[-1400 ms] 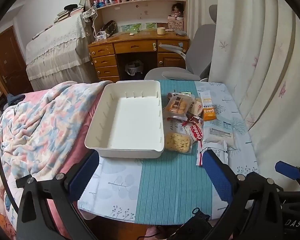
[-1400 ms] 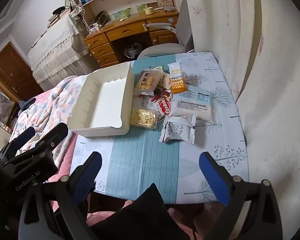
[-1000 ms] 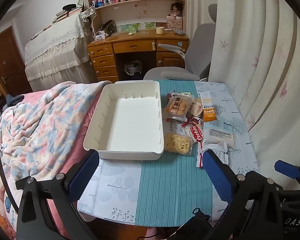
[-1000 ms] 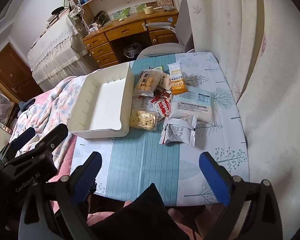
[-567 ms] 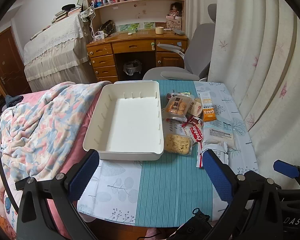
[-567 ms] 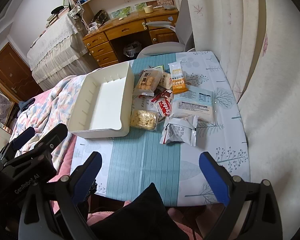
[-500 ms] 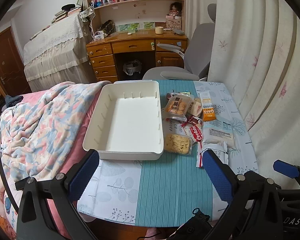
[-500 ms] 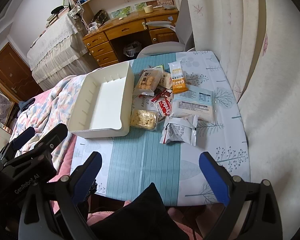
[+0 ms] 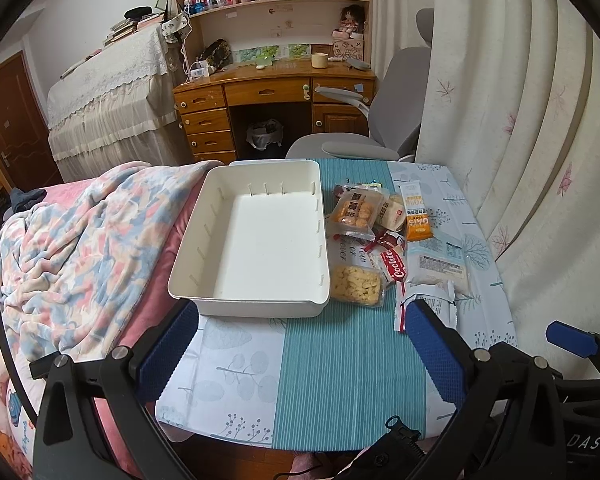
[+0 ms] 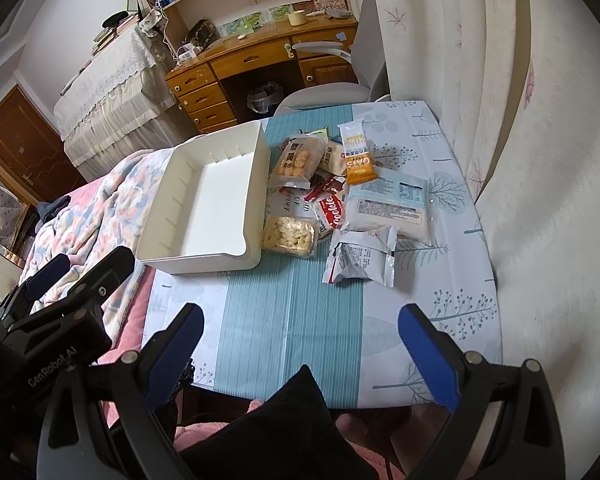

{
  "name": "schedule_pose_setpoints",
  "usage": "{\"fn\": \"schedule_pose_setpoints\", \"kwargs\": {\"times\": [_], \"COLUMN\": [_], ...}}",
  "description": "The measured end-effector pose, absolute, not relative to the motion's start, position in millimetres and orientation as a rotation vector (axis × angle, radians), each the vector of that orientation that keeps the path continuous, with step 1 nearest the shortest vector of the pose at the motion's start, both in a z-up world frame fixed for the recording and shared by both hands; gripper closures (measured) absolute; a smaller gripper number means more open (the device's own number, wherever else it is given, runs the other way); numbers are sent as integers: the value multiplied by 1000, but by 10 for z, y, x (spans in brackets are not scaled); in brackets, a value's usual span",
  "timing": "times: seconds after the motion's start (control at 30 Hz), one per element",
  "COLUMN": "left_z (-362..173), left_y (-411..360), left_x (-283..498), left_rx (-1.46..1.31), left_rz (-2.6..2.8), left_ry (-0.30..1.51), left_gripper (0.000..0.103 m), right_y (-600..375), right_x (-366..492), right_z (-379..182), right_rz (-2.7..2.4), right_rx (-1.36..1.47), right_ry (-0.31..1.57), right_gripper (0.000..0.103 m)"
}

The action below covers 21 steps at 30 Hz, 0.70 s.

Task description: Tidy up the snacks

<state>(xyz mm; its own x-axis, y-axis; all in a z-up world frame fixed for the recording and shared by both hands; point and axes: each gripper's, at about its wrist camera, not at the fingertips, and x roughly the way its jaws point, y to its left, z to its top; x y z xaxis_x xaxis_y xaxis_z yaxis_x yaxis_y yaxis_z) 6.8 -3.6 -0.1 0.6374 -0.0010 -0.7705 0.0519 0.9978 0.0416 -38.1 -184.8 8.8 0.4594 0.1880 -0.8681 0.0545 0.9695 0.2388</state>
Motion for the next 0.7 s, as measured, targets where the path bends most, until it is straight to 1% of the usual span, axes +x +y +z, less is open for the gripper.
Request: {"fn": "schedule_pose_setpoints", "kwargs": {"times": [0.17, 0.2, 0.47, 0.57, 0.7], "left_z": [-12, -37, -6, -45, -43], "left_y": [-44, -64, -125, -18, 32], "left_x": [92, 141, 124, -34, -49], "left_rx": [60, 60, 62, 61, 53], "left_rz": [-33, -34, -49, -65, -89], "left_ry": [880, 880, 880, 880, 881], "left_gripper": [0, 0, 0, 0, 0], "right_y": [-1861, -1790, -1768, -1746, -1689], "right_x": [-420, -381, -355, -362, -561], "right_z": [148, 24, 3, -57, 46], "right_rz": [82, 81, 74, 62, 50], "right_rx": [246, 246, 250, 257, 259], "right_ry": [1094, 1094, 1094, 1094, 1091], "right_gripper": [4, 4, 4, 4, 4]}}
